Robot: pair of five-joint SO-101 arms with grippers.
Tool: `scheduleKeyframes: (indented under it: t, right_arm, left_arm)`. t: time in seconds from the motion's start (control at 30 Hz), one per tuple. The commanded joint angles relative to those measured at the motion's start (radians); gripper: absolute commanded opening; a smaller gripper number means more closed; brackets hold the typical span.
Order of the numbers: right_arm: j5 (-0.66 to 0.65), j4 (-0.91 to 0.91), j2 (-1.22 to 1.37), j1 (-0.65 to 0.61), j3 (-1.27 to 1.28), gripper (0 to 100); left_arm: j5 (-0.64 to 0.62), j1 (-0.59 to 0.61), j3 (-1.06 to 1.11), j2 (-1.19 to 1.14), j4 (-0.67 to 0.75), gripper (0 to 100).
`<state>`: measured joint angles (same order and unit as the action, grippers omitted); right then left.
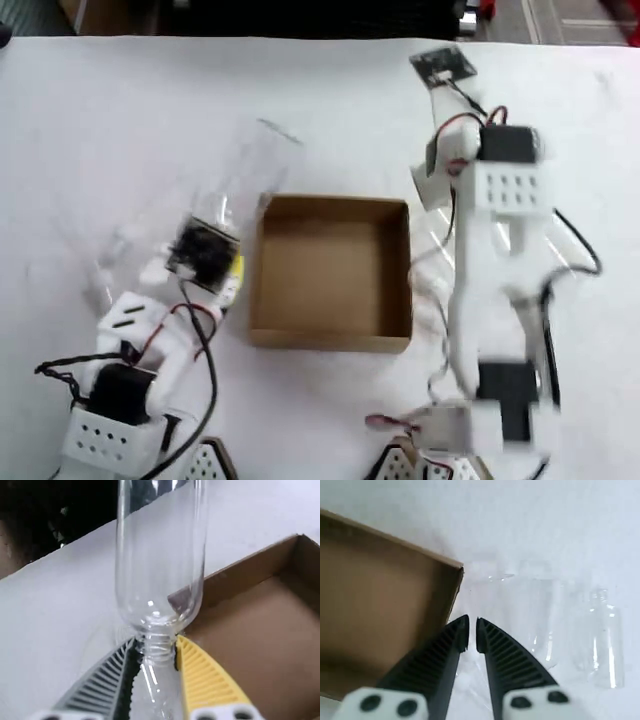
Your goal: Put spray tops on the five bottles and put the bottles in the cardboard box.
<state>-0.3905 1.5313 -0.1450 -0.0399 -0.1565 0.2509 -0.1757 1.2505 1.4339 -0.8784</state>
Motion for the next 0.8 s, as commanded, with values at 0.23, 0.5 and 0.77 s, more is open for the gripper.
scheduleKeyframes:
  t: [0.23, 0.5, 0.77]
  right_arm:
    - [0.101, 0.001, -0.479, -0.163, -0.034, 1.6]
    - [0.167, 0.008, -0.483, -0.277, -0.041, 1.6]
    - [0.187, 0.031, -0.49, -0.389, -0.04, 1.6]
  left_arm:
    - [0.117, -0.159, -0.008, 0.018, -0.046, 2]
    - [0.118, -0.168, -0.008, 0.018, -0.048, 2]
    - [0.118, -0.166, -0.008, 0.018, -0.044, 2]
